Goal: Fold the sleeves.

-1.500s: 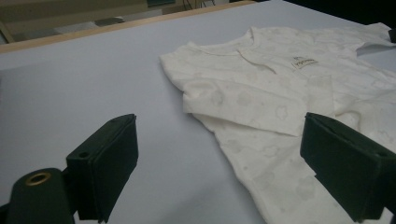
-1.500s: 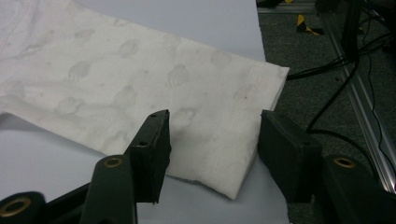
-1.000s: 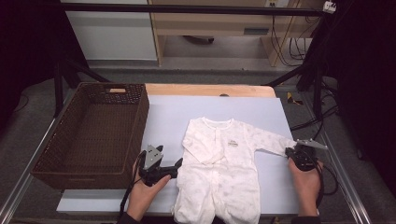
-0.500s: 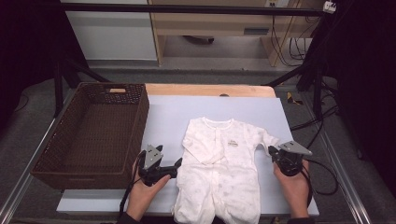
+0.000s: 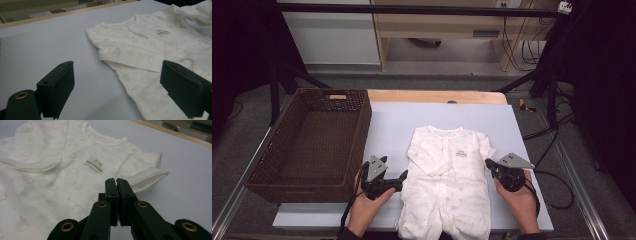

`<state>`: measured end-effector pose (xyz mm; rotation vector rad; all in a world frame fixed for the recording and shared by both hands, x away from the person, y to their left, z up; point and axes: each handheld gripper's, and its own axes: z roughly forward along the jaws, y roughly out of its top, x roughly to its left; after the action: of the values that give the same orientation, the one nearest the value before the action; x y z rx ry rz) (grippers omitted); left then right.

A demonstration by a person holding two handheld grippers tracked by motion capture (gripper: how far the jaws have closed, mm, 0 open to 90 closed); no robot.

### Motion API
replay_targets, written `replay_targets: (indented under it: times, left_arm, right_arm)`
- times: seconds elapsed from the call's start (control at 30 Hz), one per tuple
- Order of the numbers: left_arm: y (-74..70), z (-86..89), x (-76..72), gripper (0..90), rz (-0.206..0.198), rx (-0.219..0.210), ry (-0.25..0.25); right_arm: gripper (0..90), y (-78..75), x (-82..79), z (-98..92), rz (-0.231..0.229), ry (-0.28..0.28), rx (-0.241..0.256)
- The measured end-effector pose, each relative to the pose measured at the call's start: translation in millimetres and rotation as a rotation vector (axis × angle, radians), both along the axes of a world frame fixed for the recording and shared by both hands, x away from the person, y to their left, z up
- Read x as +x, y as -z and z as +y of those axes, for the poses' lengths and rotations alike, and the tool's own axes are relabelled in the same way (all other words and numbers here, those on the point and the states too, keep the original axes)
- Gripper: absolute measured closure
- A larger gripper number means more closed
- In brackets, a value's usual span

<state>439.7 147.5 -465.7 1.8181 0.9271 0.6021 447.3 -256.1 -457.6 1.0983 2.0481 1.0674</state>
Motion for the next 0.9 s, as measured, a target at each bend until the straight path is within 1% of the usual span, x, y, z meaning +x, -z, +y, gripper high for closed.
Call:
replay_targets:
  times: [0.03, 0.1, 0.2, 0.27, 0.3, 0.33, 0.4, 0.53, 0.57, 0.67, 0.77, 0.8, 0.87, 0.9]
  left_arm:
    - [0.2, -0.2, 0.0, 12.1, 0.001, 0.000, 0.001]
    - [0.5, -0.4, -0.2, 12.1, 0.002, 0.000, 0.001]
    - [0.3, -0.6, -0.4, 12.1, 0.002, -0.002, 0.004]
    - [0.1, -0.5, -0.4, 12.1, 0.003, -0.003, 0.004]
    - [0.1, -0.5, -0.4, 12.1, 0.003, -0.003, 0.004]
    - [0.1, -0.3, -0.3, 12.2, 0.003, -0.004, 0.004]
    - [-0.1, 0.1, -0.2, 12.2, 0.004, -0.003, 0.003]
    - [-0.6, 0.5, -0.2, 12.2, 0.002, -0.005, 0.003]
    - [-0.6, 0.6, -0.2, 12.2, 0.002, -0.005, 0.003]
    - [-0.5, 0.6, -0.1, 12.2, 0.004, -0.005, 0.003]
    - [-0.5, 0.6, -0.1, 12.3, 0.003, -0.004, 0.003]
    - [-0.5, 0.8, 0.0, 12.2, 0.003, -0.005, 0.002]
    - [-0.5, 1.1, 0.1, 12.3, 0.003, -0.003, 0.000]
    - [-0.5, 1.1, 0.1, 12.3, 0.003, -0.003, 0.000]
  right_arm:
    - [87.8, 0.9, -1.1, 2.3, 0.009, -0.019, 0.004]
    - [87.7, 4.9, -0.7, 6.0, 0.026, -0.049, -0.022]
    - [86.0, 11.1, 1.7, 8.7, 0.063, -0.058, -0.054]
    - [82.7, 13.1, 2.4, 8.3, 0.073, -0.064, -0.049]
    - [82.7, 13.1, 2.4, 8.3, 0.073, -0.064, -0.049]
    - [76.8, 13.3, 2.3, 7.9, 0.075, -0.061, -0.038]
    - [72.2, 13.2, 2.8, 7.1, 0.071, -0.052, -0.032]
    - [65.7, 11.5, 2.1, 5.1, 0.067, -0.034, -0.006]
    - [64.2, 11.0, 2.4, 4.3, 0.055, -0.033, -0.002]
    - [60.1, 9.6, 2.5, 3.2, 0.044, -0.010, 0.008]
    - [54.7, 8.8, 4.8, 1.1, 0.031, 0.029, 0.014]
    - [51.7, 8.3, 6.4, 0.2, 0.026, 0.045, 0.018]
    - [49.5, 7.7, 11.2, -1.8, 0.020, 0.070, 0.033]
    - [49.5, 7.7, 11.2, -1.8, 0.020, 0.070, 0.033]
